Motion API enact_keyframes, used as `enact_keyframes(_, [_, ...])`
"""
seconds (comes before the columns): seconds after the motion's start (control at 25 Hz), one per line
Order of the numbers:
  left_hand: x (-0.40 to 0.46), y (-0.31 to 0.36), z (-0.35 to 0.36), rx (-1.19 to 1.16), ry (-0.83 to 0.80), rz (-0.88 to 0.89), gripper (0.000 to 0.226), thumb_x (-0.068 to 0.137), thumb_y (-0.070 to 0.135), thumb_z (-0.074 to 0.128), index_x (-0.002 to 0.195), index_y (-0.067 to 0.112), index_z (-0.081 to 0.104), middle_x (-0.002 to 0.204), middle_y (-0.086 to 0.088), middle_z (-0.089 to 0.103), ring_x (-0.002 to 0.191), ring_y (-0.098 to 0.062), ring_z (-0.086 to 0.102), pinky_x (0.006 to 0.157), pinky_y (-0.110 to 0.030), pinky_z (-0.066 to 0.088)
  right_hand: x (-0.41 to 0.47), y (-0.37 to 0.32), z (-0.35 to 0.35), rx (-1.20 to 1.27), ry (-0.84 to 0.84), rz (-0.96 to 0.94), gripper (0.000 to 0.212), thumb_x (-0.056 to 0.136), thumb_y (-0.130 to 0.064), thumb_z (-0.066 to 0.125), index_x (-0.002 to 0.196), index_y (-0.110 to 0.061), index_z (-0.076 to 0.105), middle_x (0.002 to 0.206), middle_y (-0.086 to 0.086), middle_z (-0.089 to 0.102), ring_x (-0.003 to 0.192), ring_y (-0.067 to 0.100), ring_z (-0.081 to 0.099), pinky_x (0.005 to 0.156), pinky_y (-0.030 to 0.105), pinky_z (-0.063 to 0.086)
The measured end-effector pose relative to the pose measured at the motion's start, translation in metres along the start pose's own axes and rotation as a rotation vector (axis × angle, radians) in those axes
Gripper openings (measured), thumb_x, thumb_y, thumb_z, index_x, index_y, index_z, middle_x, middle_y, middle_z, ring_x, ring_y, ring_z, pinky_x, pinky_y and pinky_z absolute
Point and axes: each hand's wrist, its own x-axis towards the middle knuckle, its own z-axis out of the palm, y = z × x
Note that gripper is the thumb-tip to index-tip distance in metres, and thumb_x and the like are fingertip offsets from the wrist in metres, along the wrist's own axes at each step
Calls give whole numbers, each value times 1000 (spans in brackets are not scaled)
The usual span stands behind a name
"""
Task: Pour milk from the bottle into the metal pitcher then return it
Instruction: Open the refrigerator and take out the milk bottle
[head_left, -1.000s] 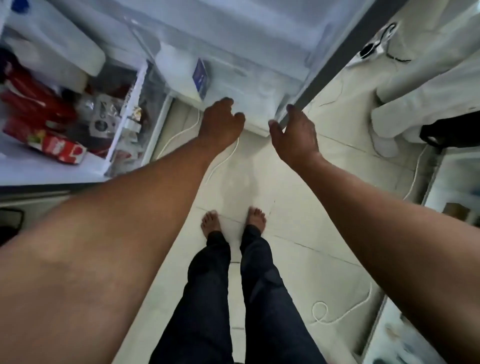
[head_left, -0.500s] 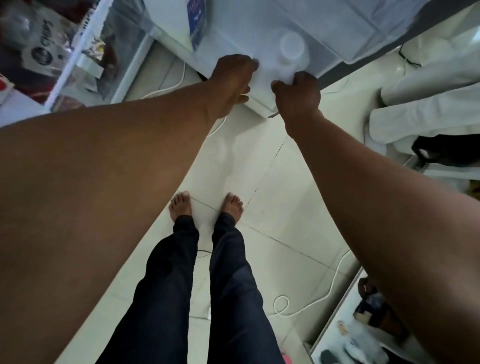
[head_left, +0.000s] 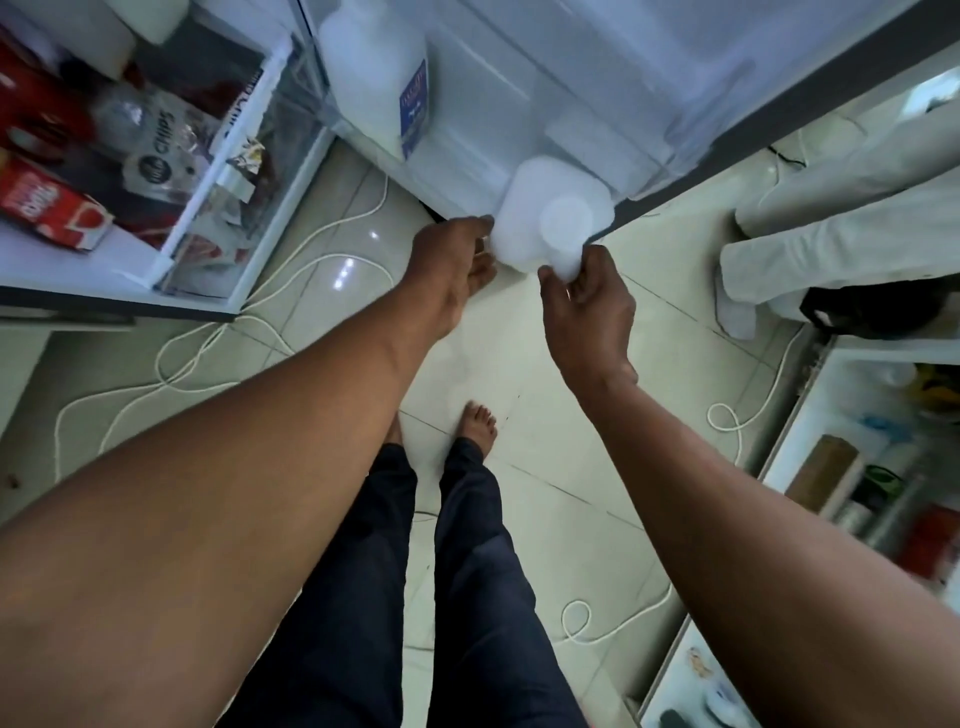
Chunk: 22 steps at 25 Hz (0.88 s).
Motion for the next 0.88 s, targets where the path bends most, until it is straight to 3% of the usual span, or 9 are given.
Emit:
enact_keyframes(0.16, [-62,0,-19,51,20,15,35,96,17,65,127,1,67,119,-16,70,102,-28,66,88,-33,58,-52,-26,-24,26,-46,90,19,94,-23,67,90,-8,57,75,7,62,63,8,44,57,20,37])
enact_keyframes(0.32, [-118,0,-44,137,52,11,18,95,17,66,111,10,73,116,-13,71,106,-27,66,97,-35,55,-97,-58,-57,104,-95,137,16,92,-26,70,90,-12,62,72,9,63,63,13,48,60,28,41])
enact_keyframes(0.4, [-146,6,-51,191,38,27,12,96,17,65,105,15,73,112,-11,70,102,-24,64,95,-34,53,-118,-82,-81,140,-86,122,17,90,-28,71,88,-13,63,70,13,62,60,14,46,59,31,41])
enact_keyframes(0.52, [-181,21,-57,226,-15,42,15,97,20,63,107,15,73,108,-10,69,99,-23,63,87,-31,50,-139,-122,-122,239,-74,81,12,90,-24,73,86,-14,67,63,4,57,56,12,43,54,29,38])
enact_keyframes(0.68, [-225,49,-42,153,-136,47,18,101,19,56,107,11,71,98,-11,70,82,-22,64,76,-32,54,-156,-160,-168,362,-74,-8,18,85,-31,74,90,-14,70,78,20,71,62,18,55,60,36,44])
enact_keyframes(0.76, [-242,58,-30,146,-182,84,18,102,21,56,103,12,71,91,-8,71,79,-21,65,76,-34,56,-159,-172,-188,320,-29,-98,25,82,-41,71,91,-18,70,81,13,76,70,24,68,66,42,54])
enact_keyframes(0.88, [-265,59,-11,166,-214,109,24,101,25,59,116,10,70,92,-7,73,81,-21,68,76,-36,58,-157,-179,-218,154,46,-216,31,83,-48,66,94,-19,69,79,7,76,75,31,71,69,50,58])
